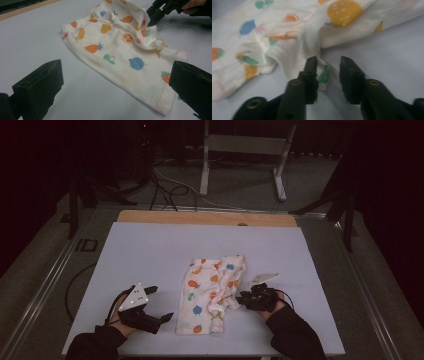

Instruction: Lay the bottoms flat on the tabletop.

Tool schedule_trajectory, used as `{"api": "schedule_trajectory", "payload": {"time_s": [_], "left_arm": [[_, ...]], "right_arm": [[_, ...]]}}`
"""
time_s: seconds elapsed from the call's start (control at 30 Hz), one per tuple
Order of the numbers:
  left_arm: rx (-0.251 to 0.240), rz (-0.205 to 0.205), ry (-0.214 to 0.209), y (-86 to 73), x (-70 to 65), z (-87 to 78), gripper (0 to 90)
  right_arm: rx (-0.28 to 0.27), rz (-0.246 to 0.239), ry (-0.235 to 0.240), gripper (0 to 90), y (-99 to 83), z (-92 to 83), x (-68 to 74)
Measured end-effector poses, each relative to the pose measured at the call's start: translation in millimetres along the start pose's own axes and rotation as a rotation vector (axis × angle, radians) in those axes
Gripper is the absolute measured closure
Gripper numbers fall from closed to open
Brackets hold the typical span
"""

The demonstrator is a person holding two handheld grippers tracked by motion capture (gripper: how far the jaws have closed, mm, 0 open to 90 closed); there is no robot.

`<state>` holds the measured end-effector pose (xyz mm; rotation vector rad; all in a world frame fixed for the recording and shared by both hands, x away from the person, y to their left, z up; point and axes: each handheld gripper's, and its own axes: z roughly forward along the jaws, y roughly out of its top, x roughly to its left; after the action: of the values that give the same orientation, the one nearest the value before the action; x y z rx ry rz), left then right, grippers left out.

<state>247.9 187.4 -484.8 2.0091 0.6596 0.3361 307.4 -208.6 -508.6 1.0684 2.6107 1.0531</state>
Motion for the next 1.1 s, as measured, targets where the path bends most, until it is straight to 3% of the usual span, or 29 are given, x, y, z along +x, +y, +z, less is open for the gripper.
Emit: {"api": "schedule_trajectory", "payload": {"time_s": [0.07,0.17,0.3,0.47,0.63,0.8,0.93,1.1], "left_arm": [[-0.001,-0.003,0.001,0.1,0.4,-0.2,0.6],[0.001,0.002,-0.001,0.2,-0.2,-1.0,0.6],[-0.007,0.001,0.001,0.7,0.0,-1.9,0.6],[-0.011,-0.005,0.003,0.9,0.5,-2.1,0.6],[-0.008,-0.006,0.004,0.9,1.2,-1.5,0.6],[-0.007,-0.007,0.006,0.9,1.8,-1.7,0.6],[-0.006,-0.004,0.006,0.6,1.8,-1.7,0.6],[-0.006,-0.005,0.007,0.6,2.0,-2.3,0.7]], "right_arm": [[0.03,-0.013,0.007,88.4,-0.7,2.1,0.6],[0.026,-0.006,0.014,89.6,-0.2,-7.5,4.4],[-0.036,0.015,0.011,89.7,-4.3,-31.1,9.5],[-0.097,0.058,-0.001,89.6,-22.3,-59.5,12.8],[-0.136,0.105,-0.054,89.5,-44.1,-83.3,9.3],[-0.14,0.142,-0.066,89.0,-59.8,-91.8,8.1],[-0.105,0.147,-0.096,89.0,-69.7,-92.0,9.0],[-0.088,0.196,-0.089,89.0,-82.5,-95.1,6.3]]}}
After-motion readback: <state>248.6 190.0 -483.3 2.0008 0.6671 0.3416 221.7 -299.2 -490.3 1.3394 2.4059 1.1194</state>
